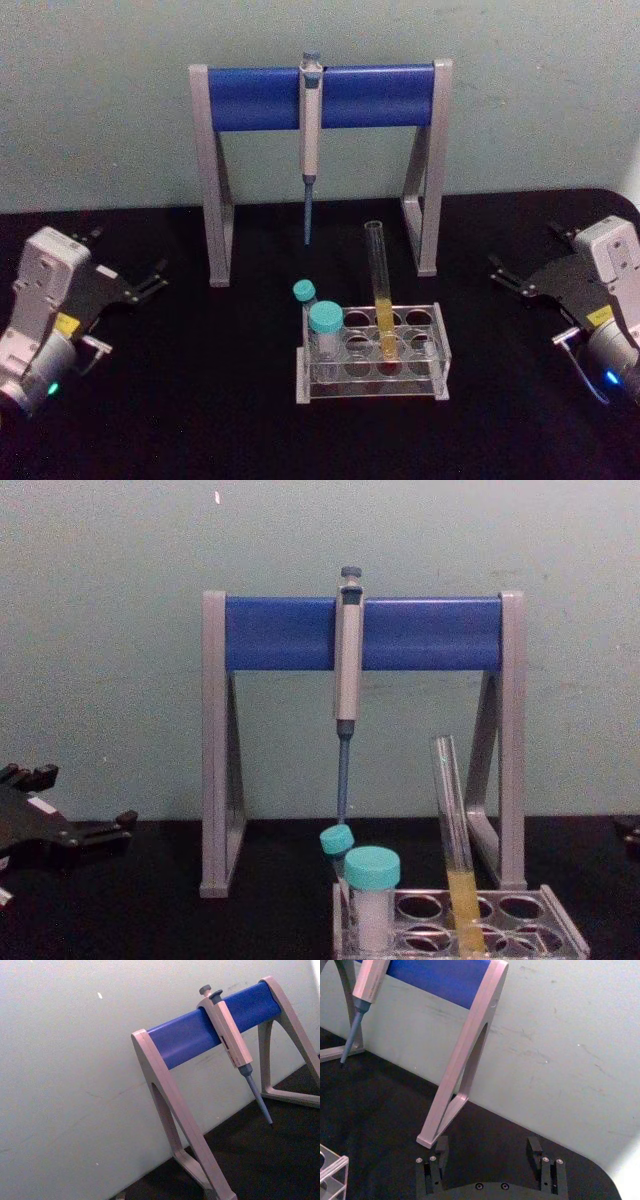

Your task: Pick up the test tube from the test tube rack, shake it, then place it back into the test tube rack.

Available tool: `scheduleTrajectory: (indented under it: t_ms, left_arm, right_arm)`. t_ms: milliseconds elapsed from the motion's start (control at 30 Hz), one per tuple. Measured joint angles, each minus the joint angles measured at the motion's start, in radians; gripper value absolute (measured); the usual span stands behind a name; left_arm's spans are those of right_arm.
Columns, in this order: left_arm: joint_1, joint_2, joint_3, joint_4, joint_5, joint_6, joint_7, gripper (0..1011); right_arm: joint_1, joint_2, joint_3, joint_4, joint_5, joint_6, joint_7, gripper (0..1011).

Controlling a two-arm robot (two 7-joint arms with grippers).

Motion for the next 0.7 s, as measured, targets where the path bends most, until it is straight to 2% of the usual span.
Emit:
scheduleTrajectory:
  t_ms: [700]
  left_arm:
    - [0.0,0.0,0.0,0.0,0.0,0.0,0.0,1010]
  right_arm:
    - [0.0,0.0,0.0,0.0,0.0,0.0,0.0,1000]
